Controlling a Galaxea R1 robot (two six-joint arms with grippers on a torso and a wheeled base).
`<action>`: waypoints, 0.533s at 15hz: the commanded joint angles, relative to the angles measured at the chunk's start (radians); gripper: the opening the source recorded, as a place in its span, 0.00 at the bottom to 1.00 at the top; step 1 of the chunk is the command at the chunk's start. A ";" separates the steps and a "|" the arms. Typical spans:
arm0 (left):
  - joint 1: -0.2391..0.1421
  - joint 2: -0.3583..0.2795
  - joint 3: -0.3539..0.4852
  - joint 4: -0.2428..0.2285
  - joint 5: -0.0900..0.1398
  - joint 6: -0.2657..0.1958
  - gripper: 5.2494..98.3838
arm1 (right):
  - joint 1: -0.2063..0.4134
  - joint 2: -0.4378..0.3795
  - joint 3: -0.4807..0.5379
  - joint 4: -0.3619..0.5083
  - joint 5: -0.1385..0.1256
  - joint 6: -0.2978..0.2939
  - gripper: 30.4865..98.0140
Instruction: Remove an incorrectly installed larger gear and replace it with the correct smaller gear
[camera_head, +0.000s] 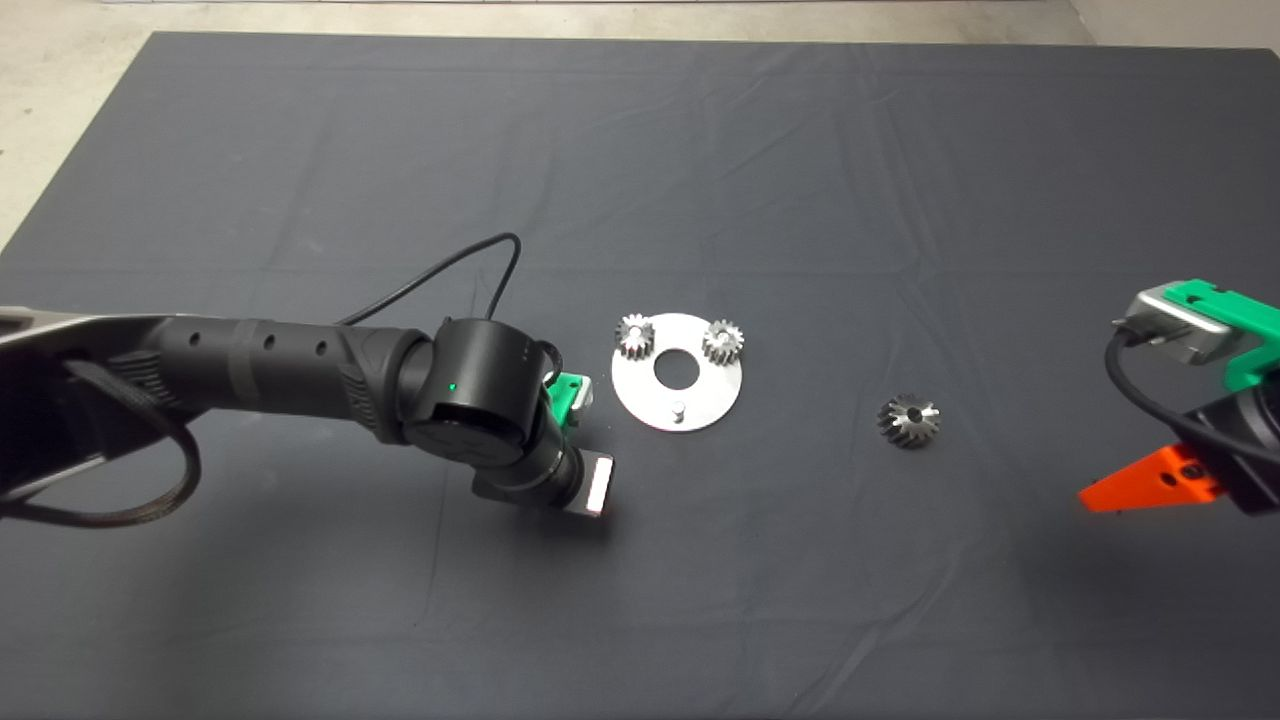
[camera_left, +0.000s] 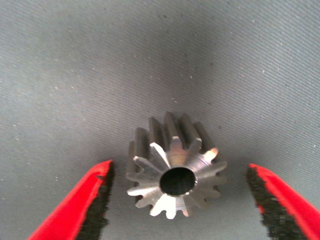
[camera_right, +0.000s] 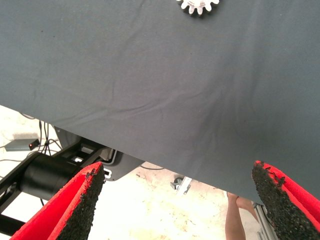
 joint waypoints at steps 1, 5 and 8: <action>-0.004 -0.005 0.028 0.036 0.077 0.005 0.64 | 0.022 -0.003 0.005 0.036 0.000 0.006 0.70; -0.004 -0.008 0.025 0.052 0.080 0.029 0.59 | 0.022 -0.003 0.004 0.036 0.000 0.006 0.70; -0.002 -0.013 0.025 0.054 0.082 0.034 0.58 | 0.022 -0.003 0.005 0.036 0.000 0.006 0.70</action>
